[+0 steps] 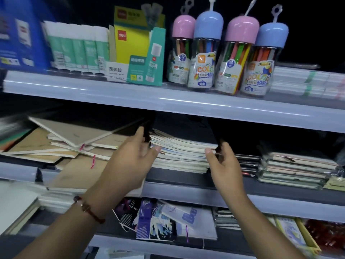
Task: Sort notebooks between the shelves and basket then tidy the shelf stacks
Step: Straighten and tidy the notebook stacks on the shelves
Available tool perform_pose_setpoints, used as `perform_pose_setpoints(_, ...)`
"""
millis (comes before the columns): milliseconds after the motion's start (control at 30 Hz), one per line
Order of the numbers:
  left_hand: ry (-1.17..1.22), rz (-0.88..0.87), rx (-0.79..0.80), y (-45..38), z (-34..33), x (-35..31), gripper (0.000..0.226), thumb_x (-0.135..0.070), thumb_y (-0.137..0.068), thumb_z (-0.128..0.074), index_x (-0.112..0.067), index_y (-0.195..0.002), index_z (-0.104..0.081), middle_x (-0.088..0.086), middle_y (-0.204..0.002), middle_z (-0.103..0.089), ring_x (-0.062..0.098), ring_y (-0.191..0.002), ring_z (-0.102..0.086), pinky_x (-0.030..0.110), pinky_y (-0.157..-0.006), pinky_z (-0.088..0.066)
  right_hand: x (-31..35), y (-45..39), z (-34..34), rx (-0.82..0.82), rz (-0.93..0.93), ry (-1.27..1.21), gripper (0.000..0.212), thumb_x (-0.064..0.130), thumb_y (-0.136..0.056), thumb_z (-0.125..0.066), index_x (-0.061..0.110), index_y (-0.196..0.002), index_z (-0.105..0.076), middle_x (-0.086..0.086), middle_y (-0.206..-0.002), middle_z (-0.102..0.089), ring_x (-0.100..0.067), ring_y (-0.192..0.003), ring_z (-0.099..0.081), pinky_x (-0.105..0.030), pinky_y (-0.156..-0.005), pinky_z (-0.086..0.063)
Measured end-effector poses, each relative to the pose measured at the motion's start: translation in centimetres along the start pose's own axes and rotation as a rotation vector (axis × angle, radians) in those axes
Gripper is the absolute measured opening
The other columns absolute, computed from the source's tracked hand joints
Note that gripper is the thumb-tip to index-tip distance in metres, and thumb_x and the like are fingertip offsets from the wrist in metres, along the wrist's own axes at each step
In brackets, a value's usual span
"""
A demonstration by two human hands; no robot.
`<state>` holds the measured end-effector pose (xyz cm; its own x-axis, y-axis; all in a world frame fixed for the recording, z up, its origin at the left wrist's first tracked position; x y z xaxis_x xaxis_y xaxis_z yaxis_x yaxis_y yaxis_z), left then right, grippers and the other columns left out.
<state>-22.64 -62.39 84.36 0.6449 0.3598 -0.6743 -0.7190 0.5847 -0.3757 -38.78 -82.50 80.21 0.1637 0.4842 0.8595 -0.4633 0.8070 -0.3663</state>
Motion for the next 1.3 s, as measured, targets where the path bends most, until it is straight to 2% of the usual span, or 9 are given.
perform_pose_setpoints(100,-0.068,-0.102,-0.116,3.3,4.1,1.6,0.070,-0.049,-0.092,-0.056,-0.033,-0.155,-0.029,-0.006,-0.140,-0.052,0.014,-0.126,-0.050,0.035,-0.103,-0.043,3.4,4.0,-1.0,-0.021,0.167,-0.008,0.055,0.036,-0.098,-0.055,0.035,-0.149,-0.036,0.027,-0.151,-0.033,0.008,-0.137,-0.030,-0.022,-0.111,-0.027)
perform_pose_setpoints(233,-0.237,-0.223,-0.194,5.7,9.2,6.1,0.063,-0.054,-0.093,-0.050,-0.023,-0.147,-0.044,0.000,-0.142,-0.051,0.020,-0.129,-0.048,0.035,-0.105,-0.040,6.6,8.6,-6.4,0.222,0.270,0.034,0.051,0.044,-0.095,-0.054,0.059,-0.136,-0.028,0.051,-0.141,-0.014,0.028,-0.131,-0.013,-0.003,-0.102,-0.016)
perform_pose_setpoints(333,-0.368,-0.230,-0.151,6.0,12.2,10.3,0.077,-0.067,-0.086,-0.046,-0.021,-0.148,-0.043,0.010,-0.150,-0.041,0.030,-0.136,-0.041,0.049,-0.106,-0.041,7.6,11.0,-10.9,0.365,0.151,-0.053,0.057,0.051,-0.091,-0.058,0.069,-0.130,-0.020,0.047,-0.142,-0.019,0.020,-0.133,-0.023,-0.014,-0.104,-0.028)
perform_pose_setpoints(567,-0.467,-0.183,0.032,2.9,16.5,17.1,0.114,-0.101,-0.060,-0.033,-0.045,-0.154,-0.003,0.006,-0.166,0.001,0.030,-0.151,-0.009,0.053,-0.119,-0.022,8.8,12.9,-14.4,0.286,-0.098,-0.151,0.081,0.045,-0.080,-0.075,0.063,-0.139,-0.023,0.040,-0.130,-0.036,-0.016,-0.118,-0.057,-0.039,-0.097,-0.050)
perform_pose_setpoints(733,-0.593,-0.188,0.252,2.2,14.4,18.4,0.124,-0.107,-0.048,-0.020,-0.049,-0.145,0.030,-0.004,-0.164,0.023,0.017,-0.150,0.022,0.047,-0.121,0.014,9.8,14.0,-14.7,0.304,-0.053,0.086,0.103,0.045,-0.077,-0.079,0.046,-0.153,-0.010,0.031,-0.147,-0.021,0.007,-0.127,-0.032,-0.020,-0.098,-0.034)
perform_pose_setpoints(867,-0.535,-0.195,0.233,1.8,13.6,17.7,0.124,-0.102,-0.058,-0.034,-0.044,-0.149,0.027,-0.002,-0.166,0.011,0.018,-0.152,0.017,0.048,-0.121,0.015,10.6,14.2,-14.9,0.233,-0.038,0.176,0.096,0.041,-0.081,-0.078,0.045,-0.151,-0.013,0.032,-0.140,-0.026,0.029,-0.102,-0.038,-0.002,-0.083,-0.038)
perform_pose_setpoints(967,-0.461,-0.226,0.223,1.6,13.7,17.7,0.120,-0.100,-0.060,-0.036,-0.045,-0.152,0.017,-0.004,-0.167,-0.003,0.013,-0.153,0.007,0.044,-0.123,0.010,10.9,14.2,-14.9,0.187,-0.045,0.159,0.096,0.041,-0.080,-0.079,0.046,-0.152,-0.016,0.042,-0.118,-0.025,0.028,-0.096,-0.039,-0.010,-0.085,-0.048)
perform_pose_setpoints(1133,-0.385,-0.310,0.128,0.9,14.6,17.4,0.103,-0.091,-0.063,-0.049,-0.048,-0.150,-0.013,-0.014,-0.152,-0.040,0.007,-0.142,-0.031,0.035,-0.119,-0.016,11.8,13.0,-16.0,0.179,0.029,0.151,0.088,0.033,-0.082,-0.079,0.051,-0.143,-0.019,0.046,-0.113,-0.026,0.041,-0.093,-0.029,0.010,-0.073,-0.029)
perform_pose_setpoints(1300,-0.397,-0.328,-0.018,-0.3,13.9,16.7,0.080,-0.077,-0.066,-0.067,-0.039,-0.132,-0.041,-0.009,-0.123,-0.064,0.019,-0.120,-0.053,0.040,-0.100,-0.033,11.1,11.0,-17.0,0.150,0.021,0.107,0.079,0.028,-0.075,-0.086,0.065,-0.121,-0.034,0.042,-0.114,-0.046,0.027,-0.103,-0.045,0.006,-0.076,-0.033)
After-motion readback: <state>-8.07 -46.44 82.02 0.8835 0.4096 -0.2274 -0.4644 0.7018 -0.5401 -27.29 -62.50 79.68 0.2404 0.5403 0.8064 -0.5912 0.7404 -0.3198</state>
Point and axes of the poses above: each hand's wrist, its own y-axis away from the middle knuckle, its own z-axis out of the back of the hand, x = y × z, the point moved 5 cm from there along -y, towards the middle knuckle
